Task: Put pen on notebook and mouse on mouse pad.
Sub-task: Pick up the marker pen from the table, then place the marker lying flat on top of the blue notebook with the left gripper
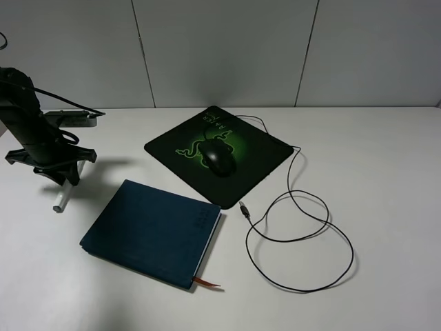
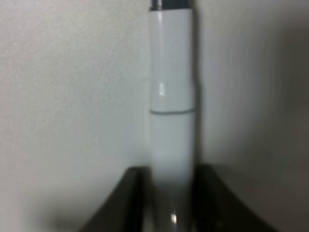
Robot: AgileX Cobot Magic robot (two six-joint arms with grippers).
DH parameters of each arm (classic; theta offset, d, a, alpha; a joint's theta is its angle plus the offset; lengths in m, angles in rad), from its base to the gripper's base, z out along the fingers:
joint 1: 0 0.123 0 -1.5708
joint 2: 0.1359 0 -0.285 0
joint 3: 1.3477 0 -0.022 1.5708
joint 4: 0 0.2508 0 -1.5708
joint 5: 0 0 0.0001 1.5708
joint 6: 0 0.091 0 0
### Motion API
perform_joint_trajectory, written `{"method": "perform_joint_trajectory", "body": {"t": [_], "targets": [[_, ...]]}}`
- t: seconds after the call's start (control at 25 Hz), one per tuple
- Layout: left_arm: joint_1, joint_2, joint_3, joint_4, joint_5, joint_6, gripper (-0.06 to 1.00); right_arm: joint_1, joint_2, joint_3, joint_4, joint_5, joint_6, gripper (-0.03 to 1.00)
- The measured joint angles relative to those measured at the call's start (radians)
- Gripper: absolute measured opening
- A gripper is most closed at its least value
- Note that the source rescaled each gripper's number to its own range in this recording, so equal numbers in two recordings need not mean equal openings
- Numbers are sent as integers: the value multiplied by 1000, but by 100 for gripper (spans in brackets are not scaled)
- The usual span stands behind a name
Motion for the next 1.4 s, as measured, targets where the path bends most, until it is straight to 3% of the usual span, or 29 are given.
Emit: {"method": "perform_joint_trajectory", "body": {"t": [0.08, 0.56, 1.2, 1.4], "targets": [[0, 0, 0, 2, 1, -6, 0, 0, 0, 0, 0, 0, 0, 100], [0, -12, 0, 5, 22, -11, 0, 0, 0, 0, 0, 0, 0, 100], [0, -233, -4, 14, 269, -36, 0, 0, 0, 0, 0, 0, 0, 100], [-1, -301, -4, -38, 347, -35, 0, 0, 0, 0, 0, 0, 0, 100]]}}
